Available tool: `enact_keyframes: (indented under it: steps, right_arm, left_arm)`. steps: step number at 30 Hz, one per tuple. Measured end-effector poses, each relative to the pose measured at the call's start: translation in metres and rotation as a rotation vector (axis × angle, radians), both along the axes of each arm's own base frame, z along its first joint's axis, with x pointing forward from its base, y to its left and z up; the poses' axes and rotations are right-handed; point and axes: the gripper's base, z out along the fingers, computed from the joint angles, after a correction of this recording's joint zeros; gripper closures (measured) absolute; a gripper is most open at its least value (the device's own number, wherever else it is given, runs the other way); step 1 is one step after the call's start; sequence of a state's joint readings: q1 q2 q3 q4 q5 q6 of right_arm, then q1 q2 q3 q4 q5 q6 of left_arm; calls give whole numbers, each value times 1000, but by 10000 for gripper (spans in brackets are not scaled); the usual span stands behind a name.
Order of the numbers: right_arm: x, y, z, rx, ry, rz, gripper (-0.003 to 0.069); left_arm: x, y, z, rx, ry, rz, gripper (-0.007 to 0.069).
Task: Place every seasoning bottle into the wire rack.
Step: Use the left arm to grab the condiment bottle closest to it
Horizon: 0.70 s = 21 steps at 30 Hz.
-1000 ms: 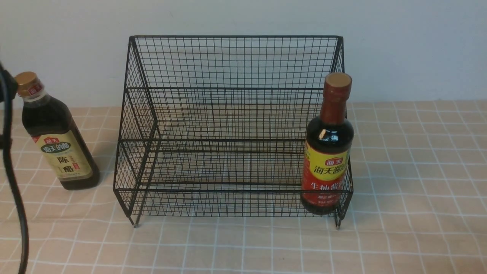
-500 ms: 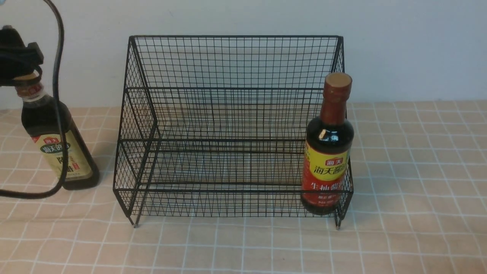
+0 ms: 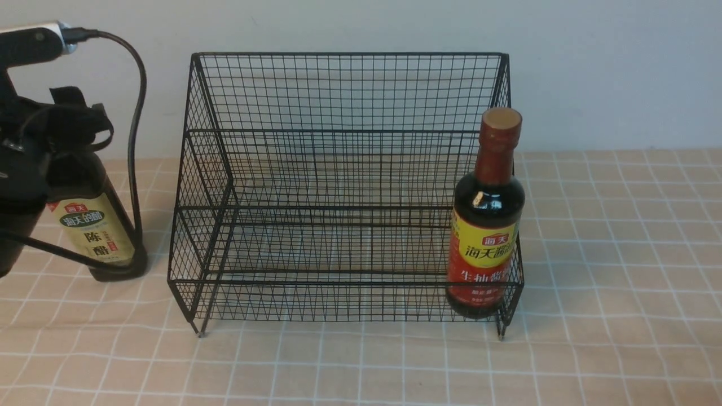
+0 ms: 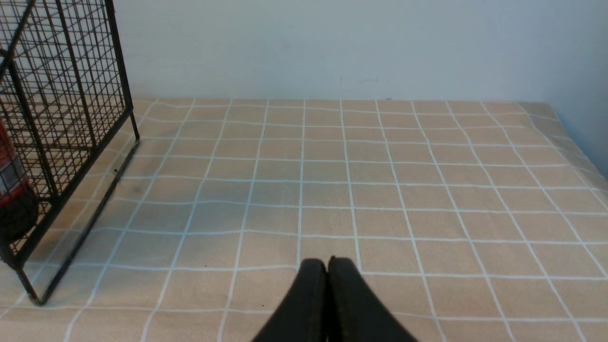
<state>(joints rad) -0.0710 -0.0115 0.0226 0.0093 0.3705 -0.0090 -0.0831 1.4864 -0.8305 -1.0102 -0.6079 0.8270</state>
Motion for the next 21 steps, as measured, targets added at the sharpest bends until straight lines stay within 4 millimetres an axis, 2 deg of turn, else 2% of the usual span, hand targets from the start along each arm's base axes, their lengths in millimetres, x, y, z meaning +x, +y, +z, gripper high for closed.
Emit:
enact_keyframes:
  steps: [4, 7, 10, 17, 19, 21]
  right_arm:
    - [0, 0, 0, 0, 0, 0, 672]
    - [0, 0, 0, 0, 0, 0, 672]
    - [0, 0, 0, 0, 0, 0, 672]
    - [0, 0, 0, 0, 0, 0, 672]
    - [0, 0, 0, 0, 0, 0, 672]
    - [0, 0, 0, 0, 0, 0, 672]
  left_arm:
    - [5, 0, -12, 3, 38, 0, 43]
    - [8, -1, -19, 5, 59, 0, 90]
    - [9, -1, -22, 0, 66, 2, 299]
    - [7, -2, -16, -14, 62, -15, 309]
    - [1, -3, -9, 0, 67, -37, 317]
    - [-8, -3, 7, 23, 36, -46, 317]
